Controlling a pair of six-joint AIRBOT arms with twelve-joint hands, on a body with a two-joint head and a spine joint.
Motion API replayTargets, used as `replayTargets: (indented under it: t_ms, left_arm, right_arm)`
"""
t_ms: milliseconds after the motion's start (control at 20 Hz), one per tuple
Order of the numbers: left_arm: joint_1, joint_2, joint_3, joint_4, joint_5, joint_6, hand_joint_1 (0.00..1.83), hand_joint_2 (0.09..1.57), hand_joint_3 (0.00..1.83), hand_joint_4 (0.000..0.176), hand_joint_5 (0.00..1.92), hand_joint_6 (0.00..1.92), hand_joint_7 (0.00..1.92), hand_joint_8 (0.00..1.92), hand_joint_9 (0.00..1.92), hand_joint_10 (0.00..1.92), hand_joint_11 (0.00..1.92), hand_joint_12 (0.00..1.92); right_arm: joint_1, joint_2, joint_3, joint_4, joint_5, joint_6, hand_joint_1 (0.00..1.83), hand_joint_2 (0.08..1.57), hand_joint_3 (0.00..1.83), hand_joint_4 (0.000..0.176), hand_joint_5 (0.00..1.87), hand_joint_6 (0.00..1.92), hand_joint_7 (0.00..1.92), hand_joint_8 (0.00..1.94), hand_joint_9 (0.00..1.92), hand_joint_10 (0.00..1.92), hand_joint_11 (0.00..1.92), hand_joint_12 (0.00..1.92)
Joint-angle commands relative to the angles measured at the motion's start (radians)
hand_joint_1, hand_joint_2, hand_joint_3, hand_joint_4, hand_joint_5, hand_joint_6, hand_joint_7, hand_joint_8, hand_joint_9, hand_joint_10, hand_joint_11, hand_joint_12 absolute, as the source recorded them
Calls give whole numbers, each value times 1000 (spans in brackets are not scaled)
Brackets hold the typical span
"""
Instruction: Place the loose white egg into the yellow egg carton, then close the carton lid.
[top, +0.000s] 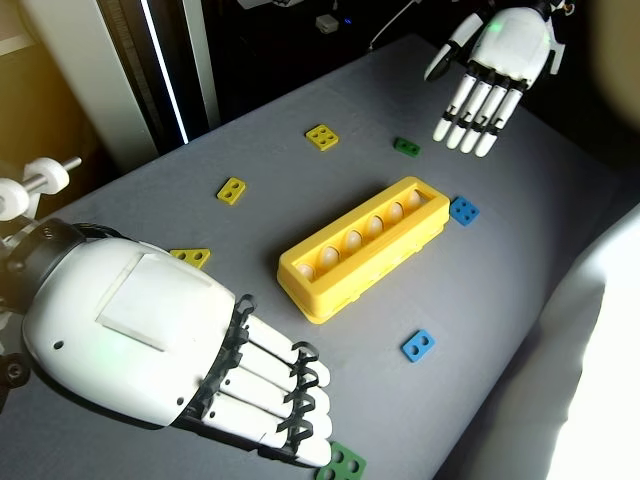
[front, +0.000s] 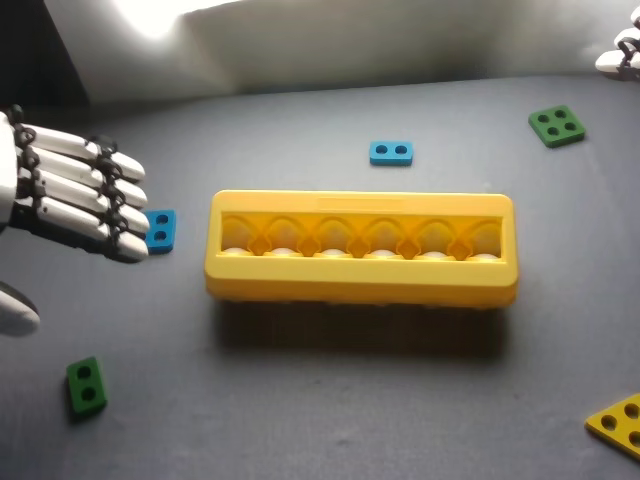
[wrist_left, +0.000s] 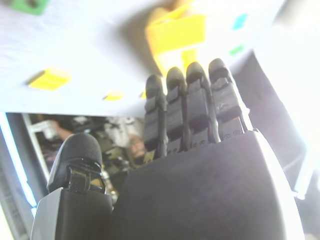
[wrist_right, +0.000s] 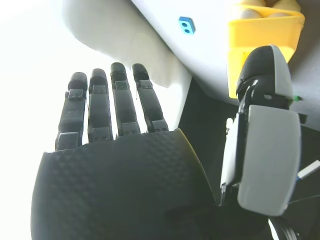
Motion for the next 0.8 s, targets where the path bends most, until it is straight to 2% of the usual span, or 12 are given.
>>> replayTargets:
  t_ms: [0,100,250,450,600,700,750]
  left_arm:
    - [2,10,-1,-81,-21,3,0,1303,0,0,271,3,215,5,111,4,0,0]
    - [10,11,-16,-86,-8,3,0,1307,0,0,284,7,221,6,114,5,2,2]
    - [25,12,-35,-114,-5,5,0,1314,2,0,285,8,222,8,113,8,0,0]
    - [26,13,-45,-132,0,13,0,1307,0,0,292,10,229,8,126,12,11,5]
    - [30,13,-43,-139,0,13,0,1310,0,0,290,7,224,5,120,9,4,2]
    - [30,13,-43,-141,0,13,0,1312,1,0,291,7,227,6,124,10,11,5]
    - [30,13,-42,-143,0,13,0,1312,1,0,295,9,229,6,127,11,16,8]
  right_arm:
    - [6,17,-3,2,90,21,361,945,2,0,107,5,98,6,45,6,21,24]
    - [7,18,-4,2,70,73,314,956,6,0,93,3,88,3,40,3,14,24]
    - [11,19,-4,2,18,226,311,954,2,0,64,0,46,0,4,1,0,0]
    - [12,19,-4,2,-34,336,328,952,0,0,106,12,96,14,41,11,21,10]
    - [13,19,-5,3,-93,506,275,959,3,0,90,2,84,5,32,4,11,7]
    - [16,19,-6,4,-96,573,300,952,0,0,109,9,102,10,42,7,13,9]
    - [16,19,-7,4,-101,636,322,952,0,0,117,10,105,10,43,7,13,9]
